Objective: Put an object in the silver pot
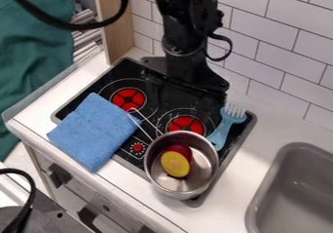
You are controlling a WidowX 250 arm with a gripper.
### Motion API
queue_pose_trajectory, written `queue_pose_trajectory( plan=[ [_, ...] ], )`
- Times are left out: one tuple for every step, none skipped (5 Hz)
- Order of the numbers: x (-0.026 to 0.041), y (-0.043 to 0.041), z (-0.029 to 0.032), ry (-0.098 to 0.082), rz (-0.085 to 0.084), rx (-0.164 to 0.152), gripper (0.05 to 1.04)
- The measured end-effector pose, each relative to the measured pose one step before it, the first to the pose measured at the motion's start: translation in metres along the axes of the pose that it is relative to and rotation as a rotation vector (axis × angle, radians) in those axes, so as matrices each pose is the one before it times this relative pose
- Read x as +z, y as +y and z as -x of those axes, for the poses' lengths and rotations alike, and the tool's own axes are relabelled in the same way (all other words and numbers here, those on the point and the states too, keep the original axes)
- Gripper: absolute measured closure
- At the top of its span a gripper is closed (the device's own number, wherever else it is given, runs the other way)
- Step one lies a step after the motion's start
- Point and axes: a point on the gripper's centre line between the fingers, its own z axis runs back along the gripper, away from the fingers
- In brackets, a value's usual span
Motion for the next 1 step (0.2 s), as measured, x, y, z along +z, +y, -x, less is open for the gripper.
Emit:
queue_pose_trajectory(
  plan=[
    [-0.00642, 0.00209, 0.00003, 0.0823, -0.0305, 0.02, 0.077]
  ],
)
